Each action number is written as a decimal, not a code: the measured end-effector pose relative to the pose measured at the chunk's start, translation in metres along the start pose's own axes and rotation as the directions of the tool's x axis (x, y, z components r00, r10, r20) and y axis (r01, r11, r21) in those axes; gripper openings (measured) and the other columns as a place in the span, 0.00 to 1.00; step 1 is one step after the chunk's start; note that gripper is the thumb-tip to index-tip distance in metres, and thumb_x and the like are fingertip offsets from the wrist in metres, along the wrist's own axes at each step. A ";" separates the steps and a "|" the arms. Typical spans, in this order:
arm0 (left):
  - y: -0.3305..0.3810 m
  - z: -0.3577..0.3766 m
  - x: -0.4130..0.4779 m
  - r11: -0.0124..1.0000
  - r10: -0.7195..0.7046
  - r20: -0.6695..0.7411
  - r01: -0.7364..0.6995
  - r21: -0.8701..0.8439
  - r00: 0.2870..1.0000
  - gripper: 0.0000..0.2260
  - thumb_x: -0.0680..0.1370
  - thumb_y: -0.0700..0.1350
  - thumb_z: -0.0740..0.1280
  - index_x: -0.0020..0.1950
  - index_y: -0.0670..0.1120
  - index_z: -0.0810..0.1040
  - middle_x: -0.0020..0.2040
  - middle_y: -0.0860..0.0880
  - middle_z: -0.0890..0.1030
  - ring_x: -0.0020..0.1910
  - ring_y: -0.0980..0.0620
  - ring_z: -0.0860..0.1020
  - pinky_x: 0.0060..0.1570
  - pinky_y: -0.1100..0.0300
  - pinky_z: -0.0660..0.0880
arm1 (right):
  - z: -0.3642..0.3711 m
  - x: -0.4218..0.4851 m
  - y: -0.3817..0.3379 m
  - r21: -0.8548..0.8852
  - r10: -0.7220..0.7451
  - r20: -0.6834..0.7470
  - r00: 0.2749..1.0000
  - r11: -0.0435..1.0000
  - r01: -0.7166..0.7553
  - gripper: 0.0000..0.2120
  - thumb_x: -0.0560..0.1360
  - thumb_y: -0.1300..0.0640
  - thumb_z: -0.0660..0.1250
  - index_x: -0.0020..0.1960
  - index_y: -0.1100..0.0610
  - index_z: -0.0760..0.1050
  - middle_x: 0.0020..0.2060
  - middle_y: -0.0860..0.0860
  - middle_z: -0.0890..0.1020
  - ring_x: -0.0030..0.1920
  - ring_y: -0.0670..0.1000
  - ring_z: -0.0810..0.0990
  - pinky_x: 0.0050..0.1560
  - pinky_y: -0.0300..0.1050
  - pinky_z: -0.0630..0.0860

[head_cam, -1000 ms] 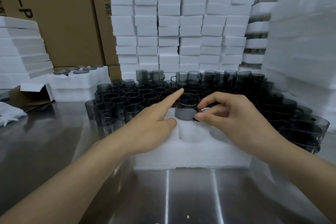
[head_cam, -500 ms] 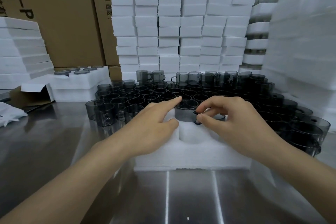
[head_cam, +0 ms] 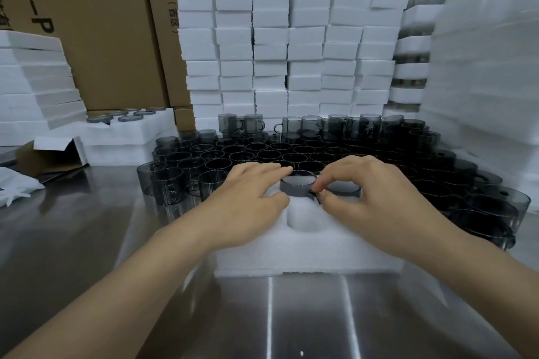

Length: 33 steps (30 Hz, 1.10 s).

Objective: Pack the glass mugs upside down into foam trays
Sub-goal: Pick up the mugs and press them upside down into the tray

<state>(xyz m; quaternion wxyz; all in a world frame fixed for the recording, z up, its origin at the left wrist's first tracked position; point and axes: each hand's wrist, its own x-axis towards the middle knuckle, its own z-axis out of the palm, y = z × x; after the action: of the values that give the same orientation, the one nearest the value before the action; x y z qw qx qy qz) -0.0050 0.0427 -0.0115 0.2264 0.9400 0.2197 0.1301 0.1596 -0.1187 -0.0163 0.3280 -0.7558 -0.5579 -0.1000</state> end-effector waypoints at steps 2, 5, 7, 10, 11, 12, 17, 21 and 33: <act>0.000 -0.001 0.003 0.999 -0.013 0.017 0.012 0.041 1.000 0.27 0.85 0.51 0.56 0.85 0.62 0.59 0.85 0.64 0.55 0.83 0.64 0.43 0.80 0.55 0.44 | -0.001 -0.001 -0.002 -0.058 -0.018 0.022 1.000 0.998 0.019 0.09 0.76 0.42 0.67 0.51 0.39 0.85 0.54 0.29 0.79 0.61 0.39 0.74 0.68 0.56 0.74; 0.000 -0.001 0.006 0.997 -0.030 0.046 0.026 0.073 0.999 0.26 0.86 0.52 0.55 0.85 0.62 0.60 0.86 0.61 0.54 0.84 0.61 0.42 0.81 0.53 0.43 | -0.003 -0.002 -0.008 -0.091 0.000 0.061 0.998 0.996 0.006 0.14 0.74 0.40 0.62 0.51 0.38 0.86 0.58 0.29 0.77 0.63 0.38 0.71 0.70 0.55 0.72; 0.000 -0.002 0.008 0.996 -0.038 0.061 0.033 0.078 0.997 0.25 0.87 0.52 0.55 0.85 0.61 0.61 0.86 0.60 0.54 0.84 0.60 0.42 0.81 0.53 0.43 | -0.004 -0.002 -0.011 -0.106 0.017 0.085 0.996 0.994 -0.007 0.16 0.74 0.39 0.60 0.51 0.36 0.86 0.65 0.32 0.78 0.68 0.39 0.71 0.72 0.55 0.71; 0.002 -0.004 0.010 0.997 -0.040 0.060 0.036 0.066 0.997 0.25 0.86 0.53 0.56 0.85 0.60 0.63 0.85 0.61 0.57 0.84 0.61 0.45 0.81 0.55 0.45 | -0.006 -0.002 -0.012 -0.150 0.000 0.115 0.993 0.989 0.017 0.18 0.74 0.39 0.57 0.52 0.37 0.85 0.68 0.33 0.78 0.70 0.41 0.70 0.72 0.55 0.70; 0.003 -0.002 0.008 0.997 -0.031 0.040 0.028 0.072 0.999 0.25 0.86 0.54 0.55 0.84 0.60 0.63 0.85 0.61 0.59 0.84 0.60 0.48 0.81 0.55 0.47 | -0.006 -0.002 -0.012 -0.161 -0.009 0.122 0.992 0.987 0.028 0.18 0.75 0.39 0.57 0.52 0.37 0.85 0.68 0.33 0.78 0.70 0.42 0.70 0.72 0.54 0.71; 0.003 0.000 0.005 0.997 -0.011 0.010 0.011 0.081 1.000 0.25 0.85 0.56 0.55 0.84 0.60 0.65 0.84 0.62 0.61 0.83 0.59 0.51 0.81 0.55 0.50 | -0.005 -0.003 -0.012 -0.162 -0.016 0.124 0.992 0.986 0.036 0.18 0.76 0.39 0.57 0.53 0.38 0.85 0.67 0.33 0.78 0.70 0.42 0.71 0.71 0.54 0.71; 0.003 0.003 -0.011 0.999 0.009 -0.213 -0.015 -0.028 0.977 0.29 0.74 0.60 0.60 0.76 0.66 0.73 0.76 0.66 0.70 0.79 0.60 0.61 0.81 0.49 0.56 | -0.009 -0.004 -0.007 -0.083 -0.026 0.074 0.997 0.996 0.032 0.18 0.77 0.33 0.58 0.54 0.38 0.83 0.57 0.33 0.79 0.61 0.40 0.75 0.64 0.50 0.75; -0.001 0.004 -0.008 0.971 -0.043 -0.340 -0.041 -0.237 0.940 0.16 0.80 0.52 0.70 0.68 0.65 0.81 0.68 0.68 0.74 0.73 0.62 0.68 0.74 0.56 0.65 | -0.029 0.004 0.016 -0.100 0.047 -0.089 0.995 0.993 -0.056 0.16 0.76 0.33 0.59 0.52 0.38 0.82 0.50 0.35 0.81 0.53 0.41 0.80 0.55 0.51 0.80; -0.007 0.007 -0.001 0.912 -0.126 -0.287 -0.003 -0.411 0.950 0.12 0.79 0.48 0.72 0.57 0.66 0.86 0.65 0.67 0.79 0.67 0.66 0.73 0.56 0.67 0.66 | -0.067 0.017 0.093 -0.294 0.440 -0.116 0.890 0.841 -0.454 0.18 0.82 0.45 0.68 0.71 0.45 0.79 0.62 0.48 0.85 0.59 0.55 0.83 0.55 0.49 0.77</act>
<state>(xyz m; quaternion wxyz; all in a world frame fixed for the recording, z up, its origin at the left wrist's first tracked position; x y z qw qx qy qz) -0.0062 0.0456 -0.0207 0.3837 0.8330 0.2503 0.3101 0.2643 -0.1612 0.0079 0.2301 -0.9048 -0.3359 -0.1245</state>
